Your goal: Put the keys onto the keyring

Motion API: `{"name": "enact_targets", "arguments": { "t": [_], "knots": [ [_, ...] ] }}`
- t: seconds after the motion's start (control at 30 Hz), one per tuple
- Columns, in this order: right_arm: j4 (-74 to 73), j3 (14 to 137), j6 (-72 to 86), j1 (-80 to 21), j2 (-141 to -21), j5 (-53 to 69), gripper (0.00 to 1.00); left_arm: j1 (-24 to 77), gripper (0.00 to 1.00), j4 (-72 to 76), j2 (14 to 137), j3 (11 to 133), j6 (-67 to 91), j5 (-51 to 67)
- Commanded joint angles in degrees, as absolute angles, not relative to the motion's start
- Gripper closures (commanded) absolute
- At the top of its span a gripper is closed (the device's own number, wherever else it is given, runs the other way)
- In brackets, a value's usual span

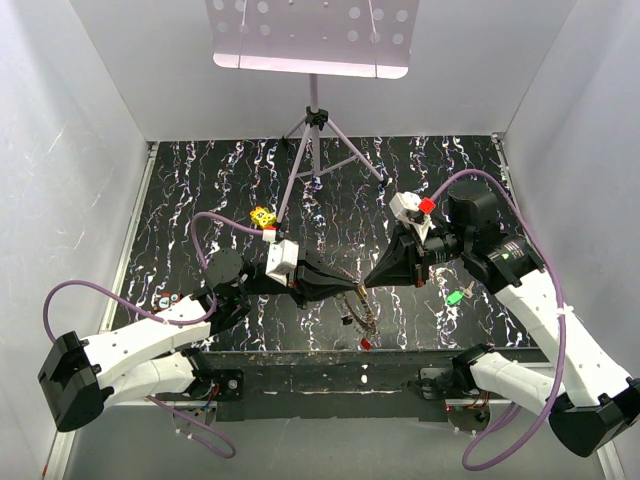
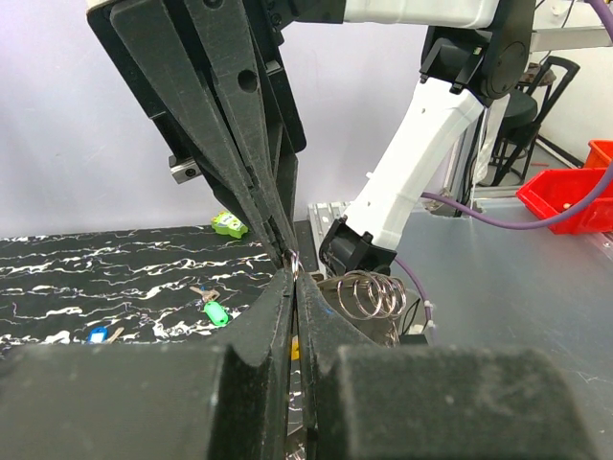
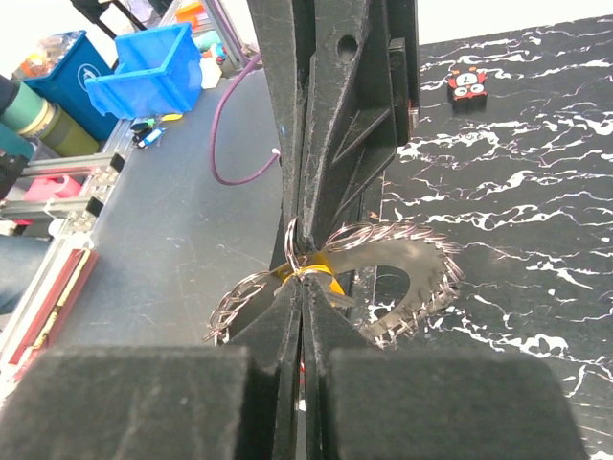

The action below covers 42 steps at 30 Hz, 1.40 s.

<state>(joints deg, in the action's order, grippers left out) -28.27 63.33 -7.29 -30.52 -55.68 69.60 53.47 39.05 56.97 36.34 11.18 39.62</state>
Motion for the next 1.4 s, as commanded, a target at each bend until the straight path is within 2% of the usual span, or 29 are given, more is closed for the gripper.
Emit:
{"name": "enact_targets", "arguments": {
  "t": [0.0,0.53,0.67,0.77,0.83,0.87,0.97,1.17,1.3,1.37],
  "knots": [
    [-26.19,64.25,-6.33,-31.2,-55.81,70.49,0.99,53.26,1.0,41.48,56.86,36.65,11.25,38.58],
    [-22.15,56.87,4.83,-31.29,-55.98,68.91,0.99,52.82,1.0,42.01,55.02,35.68,9.05,40.34],
    [-22.15,57.04,4.22,-31.29,-56.07,69.26,0.99,52.65,1.0,41.92,55.37,35.6,9.49,41.22],
    [-27.67,60.01,-5.24,-31.12,-54.94,69.69,0.97,52.38,1.0,41.31,55.02,35.16,9.32,40.7],
    [-31.01,61.95,-11.13,-30.94,-54.23,70.14,0.69,52.21,1.0,40.87,54.58,34.72,9.05,39.99],
    [-31.9,62.57,-13.08,-30.94,-54.05,69.88,0.6,52.21,1.0,40.96,54.49,34.63,8.97,39.82],
    [-29.98,62.67,-14.15,-30.94,-53.53,69.7,0.53,52.12,1.0,41.13,54.58,34.54,9.23,39.9],
    [-19.78,60.73,-5.98,-31.29,-54.75,69.61,0.54,52.12,1.0,43.06,55.72,34.63,10.81,40.6],
    [-19.16,60.47,-4.75,-32.17,-55.46,68.64,0.59,52.12,1.0,43.59,55.72,34.45,11.16,40.69],
    [-18.37,60.12,-3.78,-32.52,-55.55,68.47,0.65,52.12,1.0,43.77,55.63,34.45,11.16,40.69]
  ]
}}
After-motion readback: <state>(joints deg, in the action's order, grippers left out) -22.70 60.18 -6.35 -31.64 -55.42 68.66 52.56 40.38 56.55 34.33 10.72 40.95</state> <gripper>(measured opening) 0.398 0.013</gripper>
